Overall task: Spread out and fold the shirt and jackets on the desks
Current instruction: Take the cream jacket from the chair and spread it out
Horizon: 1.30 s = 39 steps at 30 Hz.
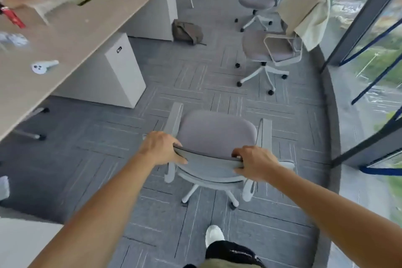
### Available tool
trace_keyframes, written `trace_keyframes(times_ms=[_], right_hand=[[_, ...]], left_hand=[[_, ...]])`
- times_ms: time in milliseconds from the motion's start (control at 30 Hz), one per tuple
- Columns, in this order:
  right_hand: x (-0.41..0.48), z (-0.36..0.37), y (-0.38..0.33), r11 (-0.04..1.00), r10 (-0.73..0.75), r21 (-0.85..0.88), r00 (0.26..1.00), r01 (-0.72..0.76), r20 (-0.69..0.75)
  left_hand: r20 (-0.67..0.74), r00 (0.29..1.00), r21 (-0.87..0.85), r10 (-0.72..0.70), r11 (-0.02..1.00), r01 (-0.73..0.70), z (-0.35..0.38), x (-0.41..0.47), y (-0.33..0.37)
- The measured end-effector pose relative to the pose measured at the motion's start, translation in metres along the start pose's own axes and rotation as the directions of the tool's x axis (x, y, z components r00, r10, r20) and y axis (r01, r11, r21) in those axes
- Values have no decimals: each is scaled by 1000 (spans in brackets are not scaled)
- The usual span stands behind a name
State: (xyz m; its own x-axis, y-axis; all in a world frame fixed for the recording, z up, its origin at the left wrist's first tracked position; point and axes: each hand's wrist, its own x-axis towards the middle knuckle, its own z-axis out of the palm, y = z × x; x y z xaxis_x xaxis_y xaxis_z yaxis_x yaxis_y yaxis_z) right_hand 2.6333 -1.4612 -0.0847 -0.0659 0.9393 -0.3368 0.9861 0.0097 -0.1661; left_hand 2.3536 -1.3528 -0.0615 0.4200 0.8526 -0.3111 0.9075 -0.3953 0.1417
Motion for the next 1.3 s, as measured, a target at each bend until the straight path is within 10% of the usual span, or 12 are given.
trace_keyframes(times_ms=[533,767,1300], right_hand=[[-3,-16,-20,835,-452,-245,868,493,208],[71,-50,-15,699,-590,-315,767,642,253],[241,-88,-65,445,-842,-181,479,877,249]], left_hand=[[189,938,27,-292,956,293,46,-170,36],[65,912,-78,-405,909,409,56,-145,51],[133,531,-221,-837,497,839,23,-75,33]])
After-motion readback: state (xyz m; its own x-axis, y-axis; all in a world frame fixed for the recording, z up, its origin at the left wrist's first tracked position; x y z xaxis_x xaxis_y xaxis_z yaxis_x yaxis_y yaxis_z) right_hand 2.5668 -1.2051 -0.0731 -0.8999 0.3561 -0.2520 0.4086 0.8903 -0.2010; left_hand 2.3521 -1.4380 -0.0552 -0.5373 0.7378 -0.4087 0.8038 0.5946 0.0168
